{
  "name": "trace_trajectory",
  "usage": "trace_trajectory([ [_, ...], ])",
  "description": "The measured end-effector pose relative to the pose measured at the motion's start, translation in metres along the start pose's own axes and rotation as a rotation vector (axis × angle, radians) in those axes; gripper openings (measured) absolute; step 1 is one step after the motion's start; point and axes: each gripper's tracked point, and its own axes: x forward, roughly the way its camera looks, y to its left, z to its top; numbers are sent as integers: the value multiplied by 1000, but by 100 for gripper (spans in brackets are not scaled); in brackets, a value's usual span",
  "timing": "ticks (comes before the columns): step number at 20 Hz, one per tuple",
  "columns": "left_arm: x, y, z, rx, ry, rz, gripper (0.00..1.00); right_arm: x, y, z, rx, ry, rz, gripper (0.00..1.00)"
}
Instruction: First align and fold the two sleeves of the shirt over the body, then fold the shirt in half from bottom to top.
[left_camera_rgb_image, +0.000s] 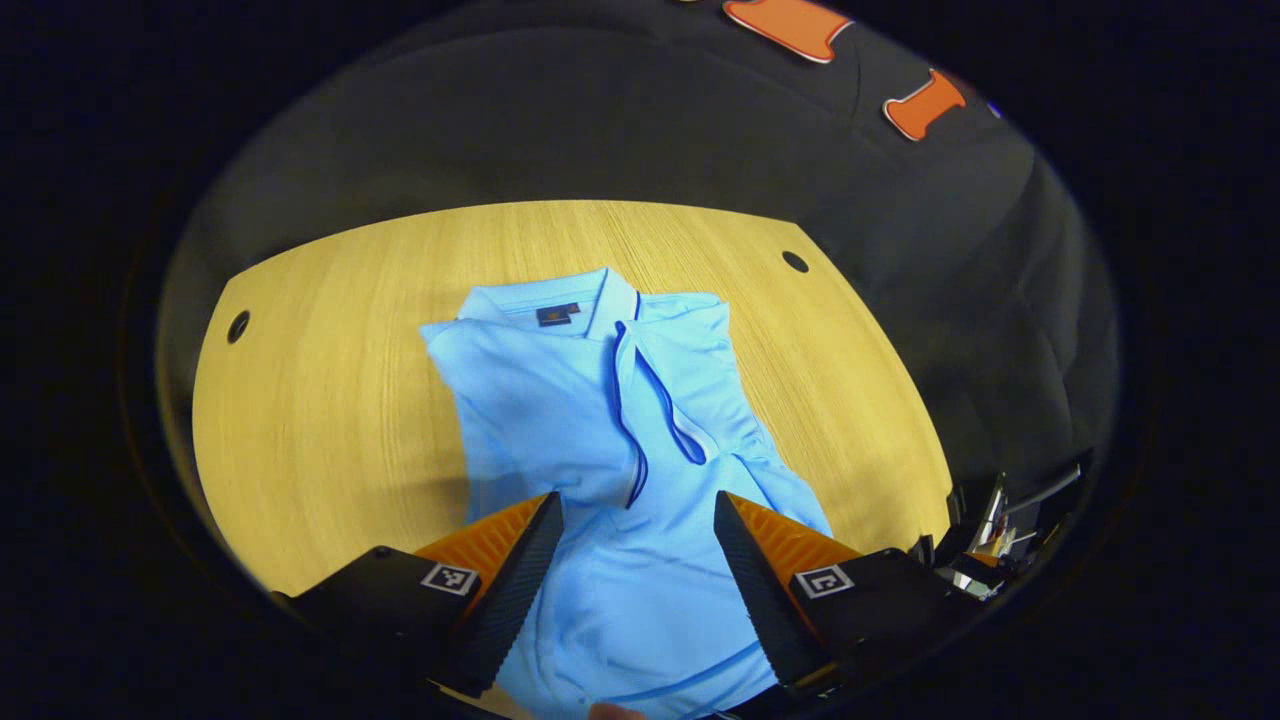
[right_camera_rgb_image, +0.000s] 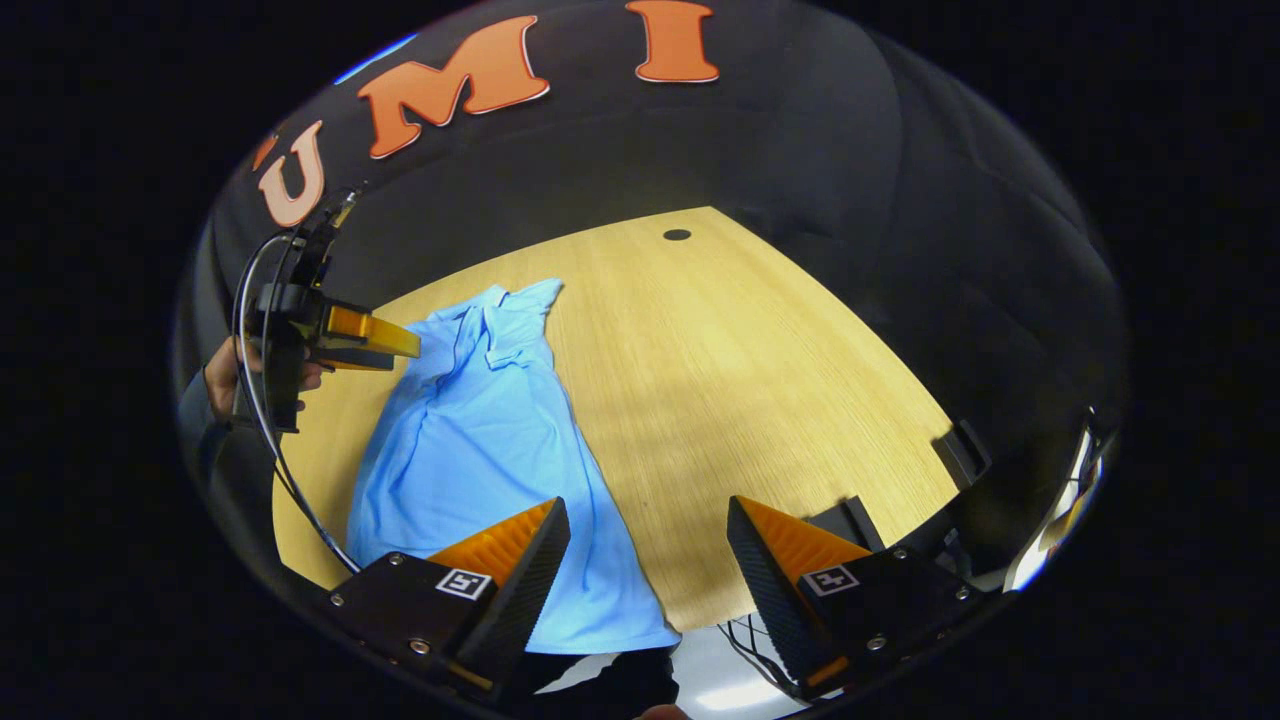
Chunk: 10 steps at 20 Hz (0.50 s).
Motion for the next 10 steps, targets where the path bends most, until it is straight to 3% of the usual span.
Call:
trace_trajectory([
  [4, -51, 15, -35, -77, -34, 36, 100, 7, 6, -7, -79, 24, 66, 97],
  [10, -94, 36, -114, -63, -25, 143, 99, 17, 9, -33, -186, 79, 136, 97],
])
